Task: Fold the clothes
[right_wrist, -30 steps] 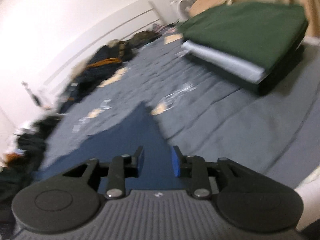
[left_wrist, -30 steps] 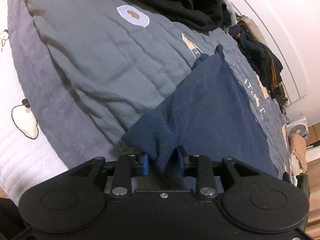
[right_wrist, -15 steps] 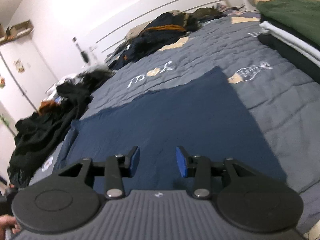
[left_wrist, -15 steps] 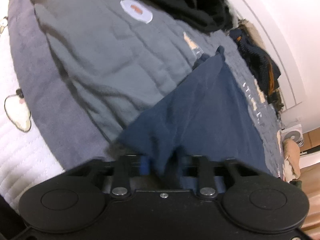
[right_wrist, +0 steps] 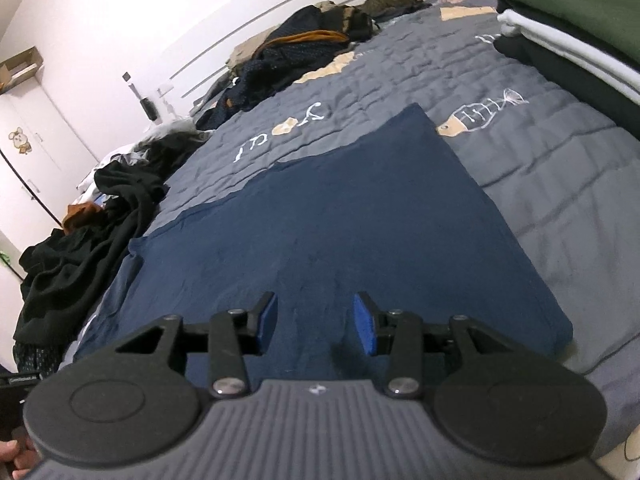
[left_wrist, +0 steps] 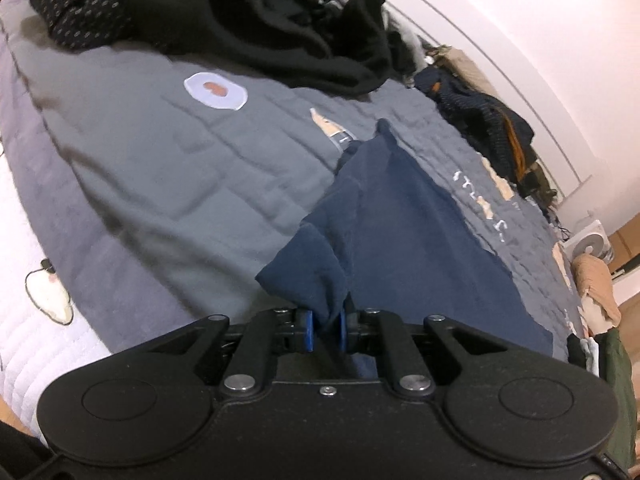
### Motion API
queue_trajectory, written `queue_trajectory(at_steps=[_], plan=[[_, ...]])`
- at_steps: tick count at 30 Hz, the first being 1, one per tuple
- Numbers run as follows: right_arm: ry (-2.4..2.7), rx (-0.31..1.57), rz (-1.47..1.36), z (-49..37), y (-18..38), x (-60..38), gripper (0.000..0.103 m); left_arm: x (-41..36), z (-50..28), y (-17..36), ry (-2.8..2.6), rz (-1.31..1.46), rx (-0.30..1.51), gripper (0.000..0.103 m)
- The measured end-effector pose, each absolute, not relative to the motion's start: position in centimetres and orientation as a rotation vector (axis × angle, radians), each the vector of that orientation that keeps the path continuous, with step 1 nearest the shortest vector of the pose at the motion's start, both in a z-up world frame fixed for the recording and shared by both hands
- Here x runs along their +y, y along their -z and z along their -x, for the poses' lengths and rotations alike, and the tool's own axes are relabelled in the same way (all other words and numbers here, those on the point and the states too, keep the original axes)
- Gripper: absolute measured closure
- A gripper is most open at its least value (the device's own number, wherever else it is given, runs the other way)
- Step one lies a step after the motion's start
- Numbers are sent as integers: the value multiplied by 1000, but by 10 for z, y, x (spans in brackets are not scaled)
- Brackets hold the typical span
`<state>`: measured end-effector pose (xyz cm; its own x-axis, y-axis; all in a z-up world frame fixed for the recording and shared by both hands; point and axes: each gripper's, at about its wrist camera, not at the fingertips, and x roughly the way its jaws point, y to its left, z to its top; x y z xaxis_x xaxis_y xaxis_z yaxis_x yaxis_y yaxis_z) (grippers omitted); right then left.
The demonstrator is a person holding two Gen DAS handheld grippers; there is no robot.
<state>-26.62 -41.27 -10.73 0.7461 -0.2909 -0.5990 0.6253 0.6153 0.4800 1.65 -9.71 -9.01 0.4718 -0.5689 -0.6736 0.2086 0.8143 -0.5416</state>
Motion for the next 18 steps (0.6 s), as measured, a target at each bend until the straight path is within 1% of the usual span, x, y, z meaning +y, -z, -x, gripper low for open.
queue_trajectory(at_steps=[9,13,18], plan=[[525,515,-723,260,106,-408,61,-99,-28,110,420,433,1027,89],[530,515,-733,261,106,-409,61,-104,-23,104,439,395,972,90],[532,512,-751,263,105,-412,61,-119,-8,84,499,277,854,92]])
